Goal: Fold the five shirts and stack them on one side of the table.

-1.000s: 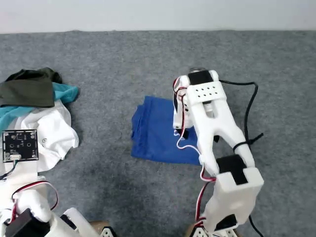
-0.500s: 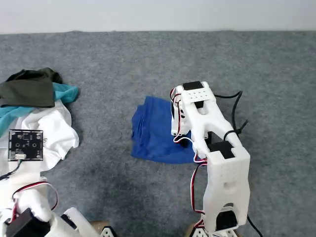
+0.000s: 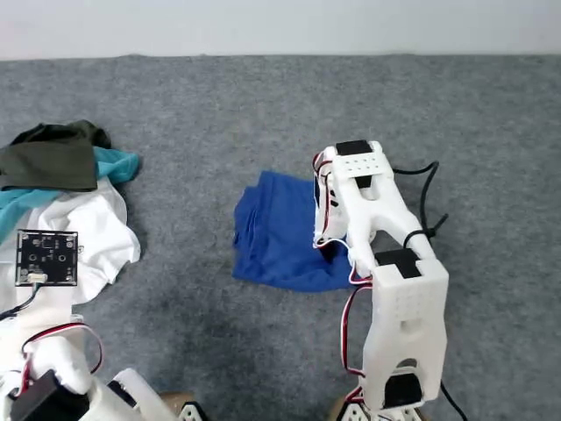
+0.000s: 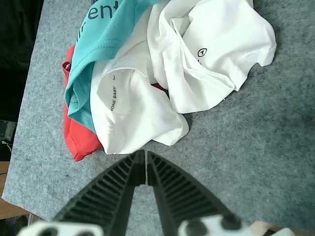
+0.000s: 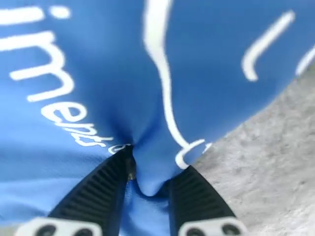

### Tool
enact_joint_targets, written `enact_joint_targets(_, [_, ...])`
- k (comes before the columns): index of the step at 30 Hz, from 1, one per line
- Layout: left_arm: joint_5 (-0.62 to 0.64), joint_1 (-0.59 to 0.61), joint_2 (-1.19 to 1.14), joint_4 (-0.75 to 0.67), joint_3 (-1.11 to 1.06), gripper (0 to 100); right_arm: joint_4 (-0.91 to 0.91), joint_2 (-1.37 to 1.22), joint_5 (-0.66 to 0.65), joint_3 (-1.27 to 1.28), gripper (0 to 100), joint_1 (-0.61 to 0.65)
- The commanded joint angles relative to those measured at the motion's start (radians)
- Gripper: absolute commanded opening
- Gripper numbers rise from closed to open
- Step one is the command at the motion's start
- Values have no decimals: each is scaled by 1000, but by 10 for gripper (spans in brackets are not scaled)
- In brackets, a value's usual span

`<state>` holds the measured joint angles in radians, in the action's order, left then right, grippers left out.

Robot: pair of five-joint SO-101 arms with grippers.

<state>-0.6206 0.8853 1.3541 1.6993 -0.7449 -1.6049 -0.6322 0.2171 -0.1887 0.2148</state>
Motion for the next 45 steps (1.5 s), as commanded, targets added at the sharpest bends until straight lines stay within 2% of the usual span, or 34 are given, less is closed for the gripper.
enact_joint_targets(1, [-9,0,8,-5,4,19,31,18,-180,5,9,-62])
enact_joint_targets(5, [-9,0,9,-2,4,19,133,65,-470,5,9,-186])
enact_joint_targets(9, [-8,0,9,2,4,19,262,93,-882,-25,9,-311])
enact_joint_targets(11, [-6,0,9,2,4,19,285,85,-1036,-81,9,-349])
enact_joint_targets(15, [-6,0,9,2,4,19,291,30,-1206,-258,9,-383])
enact_joint_targets(19, [-6,0,9,2,4,19,363,-71,-1301,-470,9,-389])
enact_joint_targets(22, [-5,0,9,3,4,19,364,-156,-1309,-582,9,-381])
enact_joint_targets(26, [-5,2,9,3,4,19,237,-205,-1300,-658,36,-367])
enact_joint_targets(30, [-5,2,9,21,4,19,139,-196,-1111,-763,203,-369])
enact_joint_targets(32, [-5,2,9,25,2,19,93,-188,-985,-835,236,-363])
enact_joint_targets(36, [-5,2,9,20,-22,19,-47,-189,-829,-962,220,-335])
enact_joint_targets(39, [-5,2,9,20,-15,19,-185,-197,-747,-1013,159,-302])
enact_joint_targets(42, [-5,2,9,21,-15,19,-189,-194,-644,-967,12,-274])
enact_joint_targets(45, [-5,2,9,21,-13,19,-189,-197,-555,-891,33,-248])
